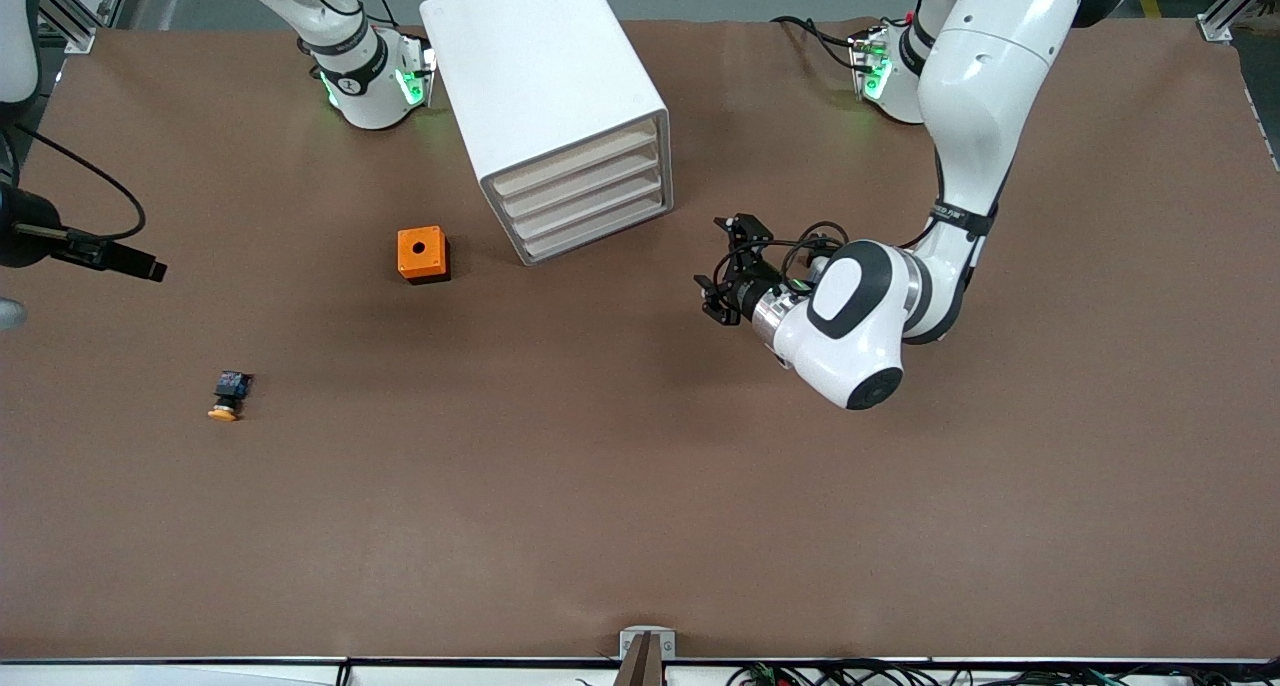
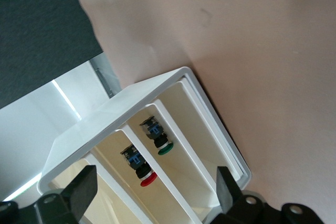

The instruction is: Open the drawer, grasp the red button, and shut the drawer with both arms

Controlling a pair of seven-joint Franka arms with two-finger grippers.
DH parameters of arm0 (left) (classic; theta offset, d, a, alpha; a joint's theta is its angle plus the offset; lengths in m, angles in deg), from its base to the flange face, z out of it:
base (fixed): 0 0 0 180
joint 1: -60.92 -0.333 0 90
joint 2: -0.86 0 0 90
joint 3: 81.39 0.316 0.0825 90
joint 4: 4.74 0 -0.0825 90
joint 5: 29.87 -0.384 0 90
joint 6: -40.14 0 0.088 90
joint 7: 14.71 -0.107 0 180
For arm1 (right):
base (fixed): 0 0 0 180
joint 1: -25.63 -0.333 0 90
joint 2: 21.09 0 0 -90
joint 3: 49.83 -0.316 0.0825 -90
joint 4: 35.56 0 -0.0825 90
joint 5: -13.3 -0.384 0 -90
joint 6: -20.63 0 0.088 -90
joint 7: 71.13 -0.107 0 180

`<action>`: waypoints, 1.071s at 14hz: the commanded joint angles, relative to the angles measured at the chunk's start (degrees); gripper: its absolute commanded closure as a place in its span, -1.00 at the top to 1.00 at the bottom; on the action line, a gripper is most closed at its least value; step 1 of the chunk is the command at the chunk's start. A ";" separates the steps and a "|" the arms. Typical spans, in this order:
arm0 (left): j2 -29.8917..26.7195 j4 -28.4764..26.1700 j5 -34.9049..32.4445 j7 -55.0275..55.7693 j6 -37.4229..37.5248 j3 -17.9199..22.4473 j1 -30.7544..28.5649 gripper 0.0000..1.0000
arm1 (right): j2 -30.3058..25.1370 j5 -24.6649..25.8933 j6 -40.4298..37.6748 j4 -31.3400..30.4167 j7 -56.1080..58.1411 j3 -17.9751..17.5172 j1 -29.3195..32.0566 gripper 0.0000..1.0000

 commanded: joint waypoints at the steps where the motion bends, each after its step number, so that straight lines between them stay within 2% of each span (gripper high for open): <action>1: 1.89 1.45 1.39 5.56 2.16 -0.81 0.66 1.00 | -0.15 -0.28 -0.97 0.85 -10.77 -0.01 -3.38 1.00; 7: 3.73 1.54 4.64 16.63 2.78 -3.72 1.45 1.00 | -0.32 -0.72 -0.88 0.67 -21.87 -0.01 -7.60 1.00; 10: 4.09 1.63 6.23 17.88 2.69 -3.81 2.68 1.00 | -0.23 -0.81 -0.62 0.41 -24.51 -0.10 -8.66 1.00; 11: 4.26 1.63 6.32 18.14 2.69 -3.81 3.03 0.90 | -0.23 -0.81 -0.61 0.41 -25.83 -0.10 -9.53 1.00; 14: 5.05 1.71 7.45 18.23 2.69 -3.72 3.91 0.20 | -0.23 -0.81 -0.26 0.32 -29.43 -0.01 -11.21 1.00; 15: 5.49 1.63 7.63 18.49 2.69 -3.72 4.00 0.08 | -0.23 -0.81 -0.26 0.32 -29.96 -0.09 -11.56 1.00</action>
